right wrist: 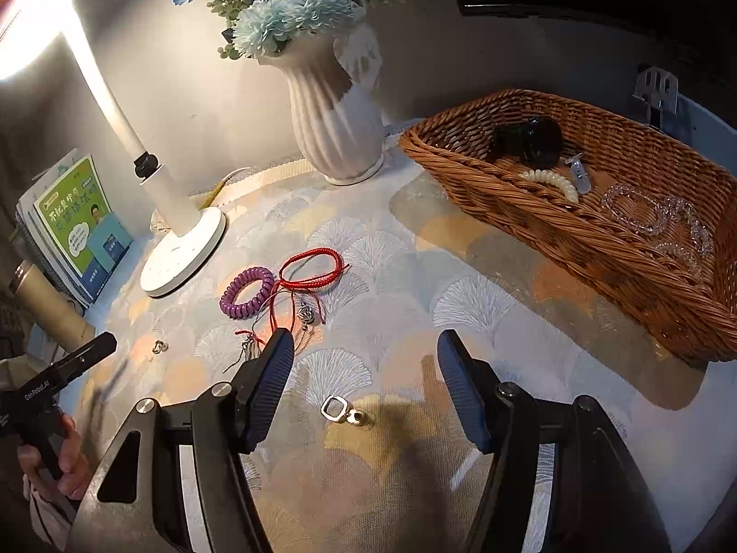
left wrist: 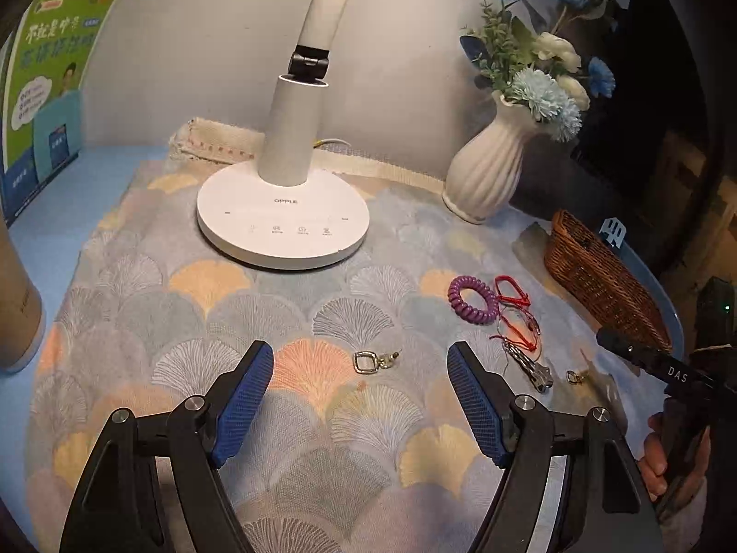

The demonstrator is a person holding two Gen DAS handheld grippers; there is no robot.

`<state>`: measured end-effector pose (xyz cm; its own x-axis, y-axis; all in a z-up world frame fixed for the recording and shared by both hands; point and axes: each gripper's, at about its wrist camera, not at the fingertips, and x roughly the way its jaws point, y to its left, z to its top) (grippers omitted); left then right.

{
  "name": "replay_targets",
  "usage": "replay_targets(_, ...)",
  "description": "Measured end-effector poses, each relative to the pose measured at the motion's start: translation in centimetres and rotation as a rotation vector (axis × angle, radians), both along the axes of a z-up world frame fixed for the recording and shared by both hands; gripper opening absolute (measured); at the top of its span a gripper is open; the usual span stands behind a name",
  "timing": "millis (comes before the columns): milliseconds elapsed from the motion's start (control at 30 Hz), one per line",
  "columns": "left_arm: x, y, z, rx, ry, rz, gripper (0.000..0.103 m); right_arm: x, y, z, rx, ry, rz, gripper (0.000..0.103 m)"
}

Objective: Organize jewelry
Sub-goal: 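Move both tools back over the remaining jewelry, then grasp the silver square keyring with the left tool while the right tool grasps the red cord bracelet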

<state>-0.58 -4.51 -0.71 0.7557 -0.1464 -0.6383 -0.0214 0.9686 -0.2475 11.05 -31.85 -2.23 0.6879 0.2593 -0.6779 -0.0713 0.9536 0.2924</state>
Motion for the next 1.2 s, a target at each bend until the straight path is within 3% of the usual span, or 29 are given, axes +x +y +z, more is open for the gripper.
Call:
replay_targets(233, -0.6, 0.5, 0.0, -0.014, -0.008, 0.026, 0.079, -0.4, 0.9, 0.3, -0.046, -0.018, 0.018, 0.067)
replay_targets(467, -0.4, 3.5, -0.7, -0.17, 0.015, 0.079, 0.079, -0.4, -0.6, 0.2, 0.044, -0.013, 0.0, 0.067)
replay_targets(700, -0.1, 4.3, -1.0, -0.227, 0.024, 0.086, 0.079, -0.5, 0.0, 0.4, 0.02, -0.018, 0.009, 0.067)
replay_targets(900, 0.7, 1.6, -1.2, -0.122, 0.111, 0.034, 0.077, -0.4, -0.1, 0.3, 0.019, -0.017, 0.017, 0.067)
replay_targets(967, 1.2, -0.3, -1.1, -0.043, 0.166, 0.002, 0.066, -0.4, 0.0, 0.3, 0.015, -0.016, 0.018, 0.067)
replay_targets(1100, 2.6, -3.5, -1.2, 0.094, 0.227, -0.039, 0.066, -0.5, 0.2, 0.3, 0.001, -0.02, 0.021, 0.067)
replay_targets(1133, 3.0, -4.1, -1.4, 0.111, 0.23, -0.044, 0.063, -0.6, 0.2, 0.4, -0.001, -0.022, 0.022, 0.067)
replay_targets(1200, 3.7, -4.7, -2.1, 0.135, 0.252, -0.042, 0.036, -0.6, 0.2, 0.3, 0.0, -0.021, 0.022, 0.067)
